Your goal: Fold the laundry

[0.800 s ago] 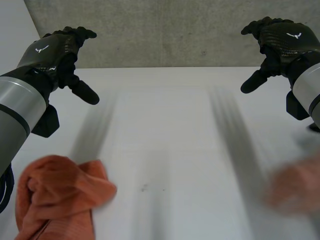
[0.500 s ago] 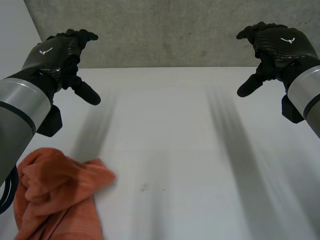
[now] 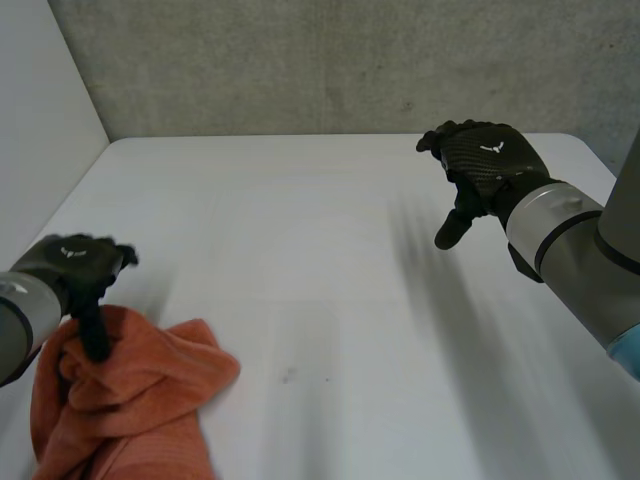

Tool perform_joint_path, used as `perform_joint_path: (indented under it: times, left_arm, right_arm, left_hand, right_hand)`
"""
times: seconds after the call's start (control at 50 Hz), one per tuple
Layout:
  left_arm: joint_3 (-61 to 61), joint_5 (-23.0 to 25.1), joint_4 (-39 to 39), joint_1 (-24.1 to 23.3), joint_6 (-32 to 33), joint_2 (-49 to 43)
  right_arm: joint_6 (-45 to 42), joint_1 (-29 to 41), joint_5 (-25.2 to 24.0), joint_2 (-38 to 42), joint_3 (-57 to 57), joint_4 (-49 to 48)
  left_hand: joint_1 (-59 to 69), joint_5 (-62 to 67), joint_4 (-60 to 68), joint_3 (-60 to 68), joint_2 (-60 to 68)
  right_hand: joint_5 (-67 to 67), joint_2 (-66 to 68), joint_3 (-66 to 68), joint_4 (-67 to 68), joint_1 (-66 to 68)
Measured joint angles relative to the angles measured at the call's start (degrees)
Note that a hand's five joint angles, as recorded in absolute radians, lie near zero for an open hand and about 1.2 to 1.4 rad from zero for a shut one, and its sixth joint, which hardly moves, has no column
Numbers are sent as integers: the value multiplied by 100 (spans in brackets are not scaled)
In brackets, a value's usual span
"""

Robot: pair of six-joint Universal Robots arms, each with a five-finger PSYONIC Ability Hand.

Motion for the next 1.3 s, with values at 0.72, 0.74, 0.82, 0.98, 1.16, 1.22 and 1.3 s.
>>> perform_joint_path:
  times: [0.72,0.74,0.82,0.98,1.16,1.22,1.3]
  left_arm:
    - [3168,-46,3640,-2946,-1606,-2757]
    - [3168,-46,3640,-2946,-1606,-2757]
    - [2876,-9,4208,-3104,-1587,-2990]
    - [2018,84,4377,-2993,-1554,-2782]
    - [1024,97,4333,-2420,-1593,-1897]
    - [843,90,4329,-2157,-1615,-1705]
    - [785,111,4308,-1745,-1623,-1668]
  right_arm:
    - [96,-743,289,294,-373,7]
    - [96,-743,289,294,-373,7]
    - [93,-752,301,347,-371,7]
    - [68,-714,107,527,-408,16]
    - [107,-709,-679,1155,-843,408]
    - [261,-701,-991,1549,-1136,794]
    - [594,-686,-1260,1976,-1391,1133]
  left_hand:
    - [5091,5366,5506,5493,5500]
    - [5091,5366,5506,5493,5500]
    - [5081,5365,5443,5455,5444]
    - [127,317,265,278,272]
    - [-437,-232,-436,-426,-434]
    - [-439,-260,-451,-447,-450]
    - [-413,-258,-322,-314,-310]
  right_hand:
    - [2,0,0,0,0]
    - [2,0,0,0,0]
    - [2,0,0,0,0]
    - [2,0,0,0,0]
    - [2,0,0,0,0]
    - [2,0,0,0,0]
    - [2,0,0,0,0]
